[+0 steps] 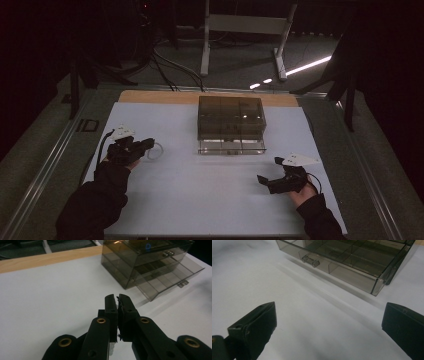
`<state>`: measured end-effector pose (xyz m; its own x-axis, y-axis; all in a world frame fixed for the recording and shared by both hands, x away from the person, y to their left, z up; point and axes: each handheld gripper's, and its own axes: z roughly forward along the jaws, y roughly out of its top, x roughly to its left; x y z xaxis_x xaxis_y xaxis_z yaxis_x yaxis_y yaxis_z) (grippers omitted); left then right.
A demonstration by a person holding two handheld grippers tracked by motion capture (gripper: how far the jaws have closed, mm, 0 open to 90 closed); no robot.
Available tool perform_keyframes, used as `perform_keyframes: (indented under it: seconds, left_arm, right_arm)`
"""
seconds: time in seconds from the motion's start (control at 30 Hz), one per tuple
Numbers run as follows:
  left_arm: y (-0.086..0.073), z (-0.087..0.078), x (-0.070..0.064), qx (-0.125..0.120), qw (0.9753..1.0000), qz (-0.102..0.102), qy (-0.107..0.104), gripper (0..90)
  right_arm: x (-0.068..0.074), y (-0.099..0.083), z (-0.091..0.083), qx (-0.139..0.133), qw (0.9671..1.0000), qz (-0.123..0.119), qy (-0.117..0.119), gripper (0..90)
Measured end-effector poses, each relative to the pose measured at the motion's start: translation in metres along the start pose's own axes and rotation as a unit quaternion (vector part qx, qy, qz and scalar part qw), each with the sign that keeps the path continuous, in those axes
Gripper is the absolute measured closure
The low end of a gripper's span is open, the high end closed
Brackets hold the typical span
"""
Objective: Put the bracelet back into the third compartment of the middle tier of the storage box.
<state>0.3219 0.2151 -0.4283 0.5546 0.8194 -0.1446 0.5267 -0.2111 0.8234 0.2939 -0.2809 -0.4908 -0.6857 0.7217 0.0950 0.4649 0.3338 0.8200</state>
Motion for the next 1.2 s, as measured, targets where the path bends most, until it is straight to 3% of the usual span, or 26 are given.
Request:
perform_keyframes:
  seconds: [0.5, 0.7, 1.2]
  left_arm:
    - [0.009, 0.006, -0.015, -0.011, 0.9986, 0.016, -0.048, 88.6]
    - [0.014, 0.011, -0.022, -0.009, 0.998, 0.023, -0.058, 88.6]
    - [0.029, 0.026, -0.037, -0.018, 0.9947, 0.028, -0.097, 88.7]
  right_arm:
    - [0.001, 0.0, 0.0, -0.001, 1.0, -0.001, 0.0, 0.3]
    - [0.001, 0.0, -0.001, -0.002, 1.0, -0.001, 0.0, 0.3]
    - [0.001, 0.001, -0.001, -0.002, 1.0, -0.002, 0.002, 0.3]
